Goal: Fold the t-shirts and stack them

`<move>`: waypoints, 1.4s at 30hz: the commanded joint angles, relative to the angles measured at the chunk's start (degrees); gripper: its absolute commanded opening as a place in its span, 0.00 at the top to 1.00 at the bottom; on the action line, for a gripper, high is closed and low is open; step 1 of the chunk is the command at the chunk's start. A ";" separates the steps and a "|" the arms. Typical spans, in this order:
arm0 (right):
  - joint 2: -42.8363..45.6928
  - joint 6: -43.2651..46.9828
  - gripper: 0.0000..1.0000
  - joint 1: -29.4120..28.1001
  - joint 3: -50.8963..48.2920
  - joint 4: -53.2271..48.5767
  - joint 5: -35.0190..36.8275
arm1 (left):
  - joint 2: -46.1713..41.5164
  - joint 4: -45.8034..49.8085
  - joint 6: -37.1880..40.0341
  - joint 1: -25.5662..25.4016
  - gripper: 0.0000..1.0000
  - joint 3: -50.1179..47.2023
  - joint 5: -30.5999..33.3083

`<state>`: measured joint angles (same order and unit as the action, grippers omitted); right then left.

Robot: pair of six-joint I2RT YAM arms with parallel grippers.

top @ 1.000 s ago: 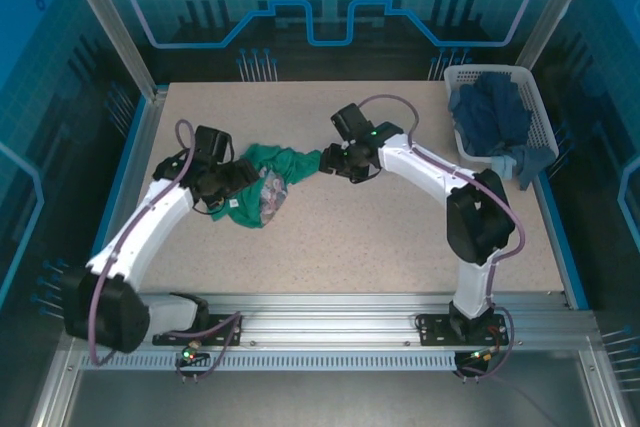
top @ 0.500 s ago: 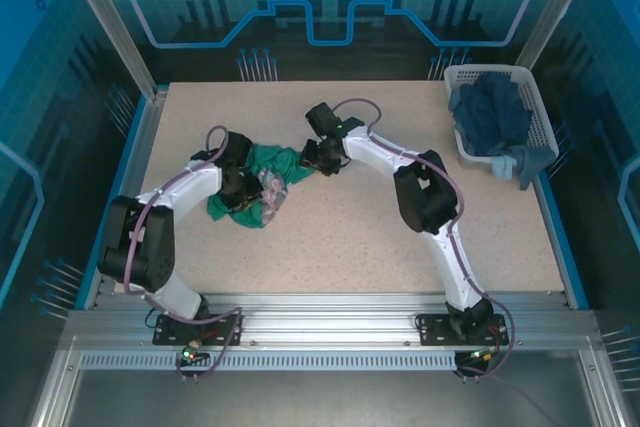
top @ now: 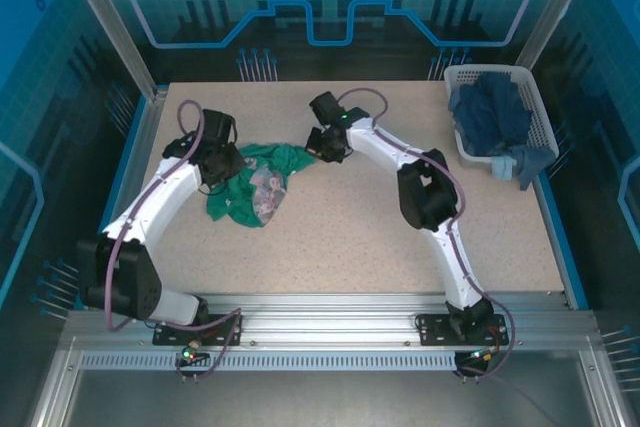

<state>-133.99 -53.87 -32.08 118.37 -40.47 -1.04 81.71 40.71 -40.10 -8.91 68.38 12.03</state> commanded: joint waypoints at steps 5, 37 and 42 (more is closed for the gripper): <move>14.80 6.44 1.00 5.71 2.35 -3.41 4.75 | -1.55 -0.02 4.80 2.30 1.00 11.25 3.40; 61.40 8.67 0.94 1.86 -54.41 5.27 4.50 | -39.98 -5.79 -22.52 -1.55 0.70 -32.63 -0.81; 63.40 2.88 0.45 3.15 -65.07 3.54 1.66 | -44.88 -1.57 -25.84 -1.46 0.50 -35.21 -3.30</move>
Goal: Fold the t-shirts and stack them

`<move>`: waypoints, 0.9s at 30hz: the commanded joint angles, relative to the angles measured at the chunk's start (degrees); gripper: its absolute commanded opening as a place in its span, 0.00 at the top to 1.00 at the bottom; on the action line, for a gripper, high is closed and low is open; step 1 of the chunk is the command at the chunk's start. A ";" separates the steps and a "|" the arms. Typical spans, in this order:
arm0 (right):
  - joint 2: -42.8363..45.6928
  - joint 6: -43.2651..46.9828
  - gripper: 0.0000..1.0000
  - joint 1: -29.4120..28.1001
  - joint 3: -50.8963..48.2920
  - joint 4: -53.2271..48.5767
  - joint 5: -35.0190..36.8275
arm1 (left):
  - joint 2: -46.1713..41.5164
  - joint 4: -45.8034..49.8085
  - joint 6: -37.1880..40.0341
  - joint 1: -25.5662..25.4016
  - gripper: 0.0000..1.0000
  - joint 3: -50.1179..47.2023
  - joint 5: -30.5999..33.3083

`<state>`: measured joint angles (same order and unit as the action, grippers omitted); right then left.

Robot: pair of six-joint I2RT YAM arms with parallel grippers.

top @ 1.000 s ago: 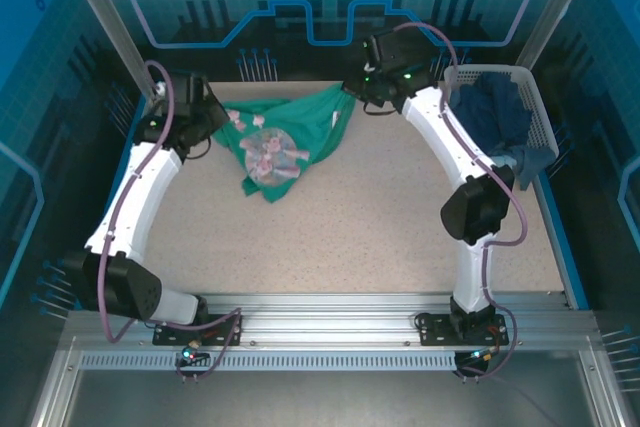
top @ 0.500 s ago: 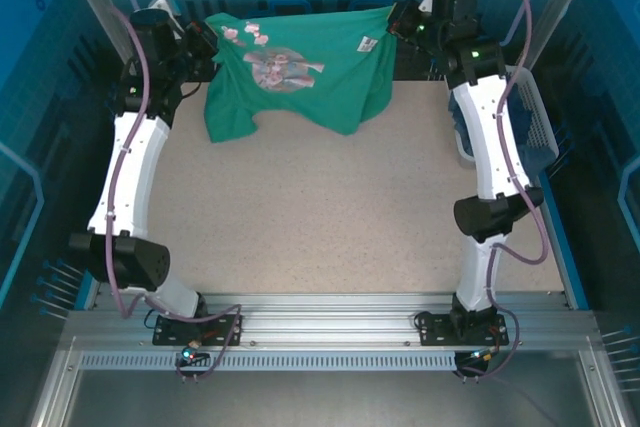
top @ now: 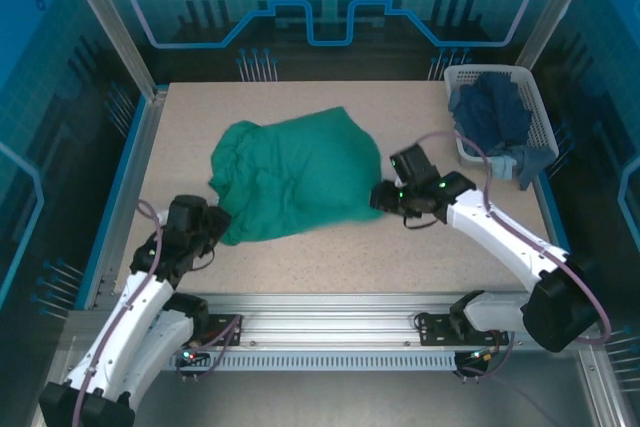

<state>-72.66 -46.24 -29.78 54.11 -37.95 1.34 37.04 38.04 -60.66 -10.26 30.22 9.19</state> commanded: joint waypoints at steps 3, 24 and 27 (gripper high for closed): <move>-0.39 -4.25 0.43 3.40 1.53 0.05 -1.02 | 11.93 3.63 -0.40 -0.03 0.50 11.20 -2.99; -17.12 -1.57 0.58 9.96 12.01 -1.29 -3.37 | 75.17 0.48 33.42 3.67 0.62 53.27 -12.57; -16.46 -1.32 0.58 10.14 11.95 -1.73 -3.03 | 75.64 -2.07 32.79 3.52 0.62 52.02 -12.68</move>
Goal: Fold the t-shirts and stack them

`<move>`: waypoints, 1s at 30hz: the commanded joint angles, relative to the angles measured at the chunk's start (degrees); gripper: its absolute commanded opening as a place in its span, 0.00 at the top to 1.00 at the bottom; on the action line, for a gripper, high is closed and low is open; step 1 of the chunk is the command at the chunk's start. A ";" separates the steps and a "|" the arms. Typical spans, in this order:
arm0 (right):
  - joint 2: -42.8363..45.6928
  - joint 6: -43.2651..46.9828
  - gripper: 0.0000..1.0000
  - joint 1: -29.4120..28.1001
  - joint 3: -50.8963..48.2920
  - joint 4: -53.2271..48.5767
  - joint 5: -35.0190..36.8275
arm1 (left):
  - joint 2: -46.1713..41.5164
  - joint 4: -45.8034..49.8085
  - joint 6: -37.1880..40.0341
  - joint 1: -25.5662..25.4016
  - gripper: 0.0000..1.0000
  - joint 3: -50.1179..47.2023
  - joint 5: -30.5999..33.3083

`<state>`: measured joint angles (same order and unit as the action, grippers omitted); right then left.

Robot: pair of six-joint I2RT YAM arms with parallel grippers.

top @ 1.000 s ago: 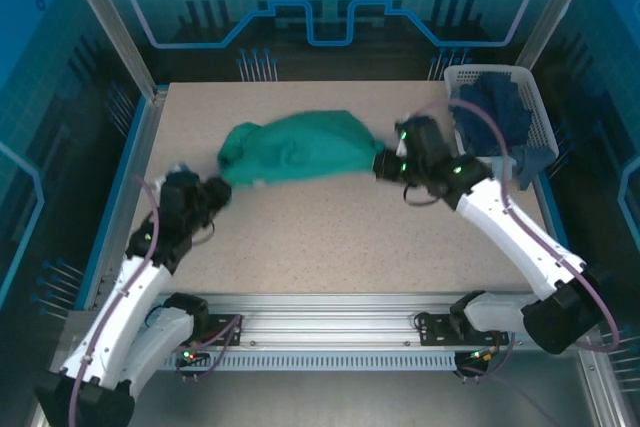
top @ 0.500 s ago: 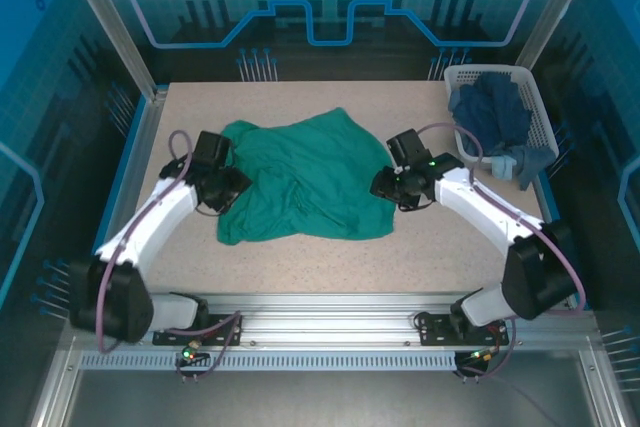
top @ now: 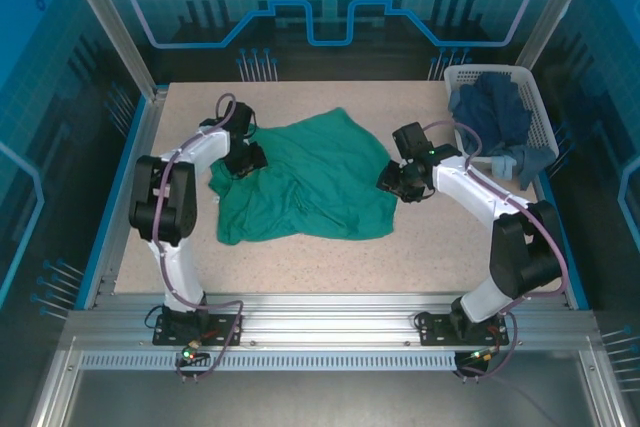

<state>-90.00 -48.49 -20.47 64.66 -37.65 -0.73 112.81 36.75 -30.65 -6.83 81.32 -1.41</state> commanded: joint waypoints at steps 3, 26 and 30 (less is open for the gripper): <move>0.79 1.42 0.58 0.85 1.19 -2.17 -1.11 | 0.37 -2.32 2.80 0.15 0.58 0.51 -1.87; 5.61 -16.53 0.65 2.05 -19.11 3.38 -10.92 | -13.74 -3.00 -2.66 -1.43 1.00 -10.75 -2.62; 5.06 -20.29 0.67 0.64 -19.51 4.62 -11.40 | -18.70 -2.61 -4.27 -1.62 1.00 -14.39 -3.25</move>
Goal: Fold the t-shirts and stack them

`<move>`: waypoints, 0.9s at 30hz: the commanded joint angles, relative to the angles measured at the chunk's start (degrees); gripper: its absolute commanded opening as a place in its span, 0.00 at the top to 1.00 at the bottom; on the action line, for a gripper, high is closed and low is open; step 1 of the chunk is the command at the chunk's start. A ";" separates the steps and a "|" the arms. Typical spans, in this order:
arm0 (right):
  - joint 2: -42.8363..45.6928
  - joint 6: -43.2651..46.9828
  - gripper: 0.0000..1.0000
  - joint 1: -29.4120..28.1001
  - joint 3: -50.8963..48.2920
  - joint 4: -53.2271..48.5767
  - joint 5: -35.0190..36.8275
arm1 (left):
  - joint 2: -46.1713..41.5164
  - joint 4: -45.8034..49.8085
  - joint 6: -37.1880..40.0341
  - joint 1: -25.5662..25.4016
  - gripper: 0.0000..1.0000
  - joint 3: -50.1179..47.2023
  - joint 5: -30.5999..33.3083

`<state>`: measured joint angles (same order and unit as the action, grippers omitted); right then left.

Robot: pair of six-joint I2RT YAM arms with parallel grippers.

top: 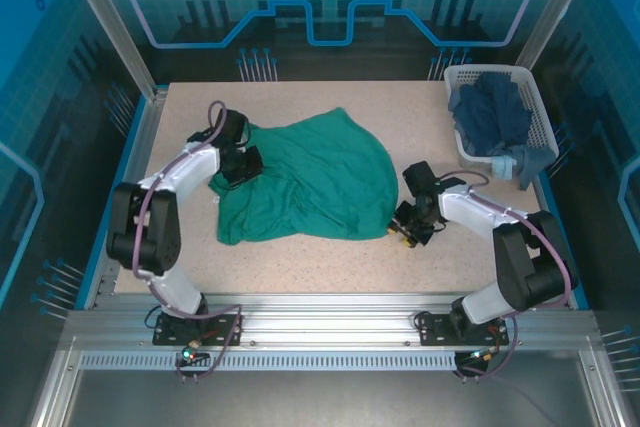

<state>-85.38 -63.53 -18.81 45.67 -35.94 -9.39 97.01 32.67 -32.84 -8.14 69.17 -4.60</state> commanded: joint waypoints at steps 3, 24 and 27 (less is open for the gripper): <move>-0.56 -6.64 0.68 -1.31 -1.11 3.89 -3.41 | -5.82 1.78 -2.95 -0.37 1.00 -4.01 0.42; -9.20 -4.21 1.00 -0.78 9.37 3.17 2.32 | -21.53 9.50 -9.85 -3.11 1.00 -3.95 -1.71; -8.56 -0.44 1.00 1.36 14.75 0.17 5.50 | -24.80 9.22 -10.22 -3.61 1.00 -3.83 -5.89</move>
<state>-94.24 -67.68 -19.09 55.61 -33.45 -8.21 75.57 39.83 -41.69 -11.16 65.39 -6.11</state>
